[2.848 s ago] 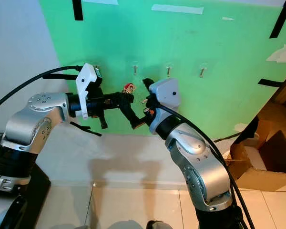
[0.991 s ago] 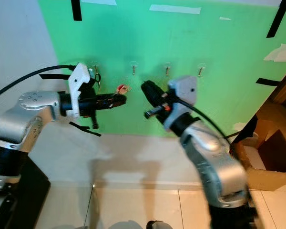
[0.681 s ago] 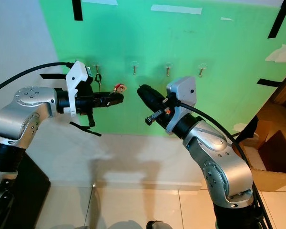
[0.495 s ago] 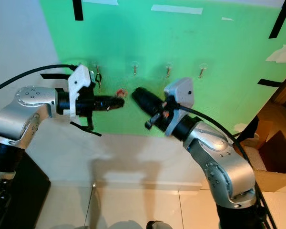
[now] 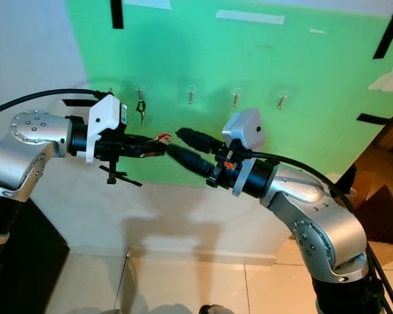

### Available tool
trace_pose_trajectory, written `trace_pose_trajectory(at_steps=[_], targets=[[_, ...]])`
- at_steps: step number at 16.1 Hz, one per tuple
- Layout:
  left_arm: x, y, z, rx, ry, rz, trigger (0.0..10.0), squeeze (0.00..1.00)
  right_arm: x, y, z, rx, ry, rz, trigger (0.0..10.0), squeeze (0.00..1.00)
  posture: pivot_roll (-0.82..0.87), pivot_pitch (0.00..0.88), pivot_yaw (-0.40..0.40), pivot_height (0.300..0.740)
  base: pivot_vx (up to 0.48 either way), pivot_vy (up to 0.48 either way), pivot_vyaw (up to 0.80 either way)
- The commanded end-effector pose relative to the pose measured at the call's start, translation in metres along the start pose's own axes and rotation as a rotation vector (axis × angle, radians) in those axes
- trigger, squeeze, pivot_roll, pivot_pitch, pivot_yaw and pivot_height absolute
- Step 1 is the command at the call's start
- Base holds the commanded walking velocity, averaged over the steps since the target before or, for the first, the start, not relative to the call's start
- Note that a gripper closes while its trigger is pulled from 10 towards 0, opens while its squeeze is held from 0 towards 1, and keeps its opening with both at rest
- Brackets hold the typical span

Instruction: Hang keys on a hook

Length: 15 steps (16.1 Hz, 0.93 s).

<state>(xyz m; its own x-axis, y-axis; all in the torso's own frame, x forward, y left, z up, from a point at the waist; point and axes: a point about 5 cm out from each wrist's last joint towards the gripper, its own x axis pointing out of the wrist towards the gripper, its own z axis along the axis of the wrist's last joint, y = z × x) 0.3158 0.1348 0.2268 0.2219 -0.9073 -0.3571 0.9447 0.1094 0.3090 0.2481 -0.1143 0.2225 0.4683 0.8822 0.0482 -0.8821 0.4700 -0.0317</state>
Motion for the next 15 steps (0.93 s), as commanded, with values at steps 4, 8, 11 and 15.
trace_pose_trajectory(at_steps=[4, 8, 11, 15], targets=[[0.0006, -0.0026, 0.0100, 0.107, 0.034, -0.068, 10.0, 0.00, 0.0081, 0.0023, 0.0020, -0.023, 0.033, 0.066, 10.0, 1.00, -0.04, 0.000, -0.060, 0.740, 0.000, 0.000, 0.00], [0.0012, -0.0072, 0.0127, 0.152, 0.051, -0.112, 10.0, 0.00, 0.0101, 0.0003, -0.0031, -0.028, 0.081, 0.058, 10.0, 0.00, -0.04, 0.000, -0.064, 0.740, 0.000, 0.000, 0.00], [0.0000, -0.0079, 0.0149, 0.184, 0.064, -0.128, 10.0, 0.00, 0.0085, 0.0028, -0.0052, -0.026, 0.104, 0.098, 10.0, 0.00, -0.04, 0.000, -0.065, 0.740, 0.000, 0.000, 0.00], [0.0012, -0.0079, 0.0163, 0.203, 0.068, -0.139, 10.0, 0.00, 0.0111, 0.0041, -0.0046, -0.019, 0.096, 0.127, 0.0, 0.00, -0.04, 0.000, -0.065, 0.740, 0.000, 0.000, 0.00]])
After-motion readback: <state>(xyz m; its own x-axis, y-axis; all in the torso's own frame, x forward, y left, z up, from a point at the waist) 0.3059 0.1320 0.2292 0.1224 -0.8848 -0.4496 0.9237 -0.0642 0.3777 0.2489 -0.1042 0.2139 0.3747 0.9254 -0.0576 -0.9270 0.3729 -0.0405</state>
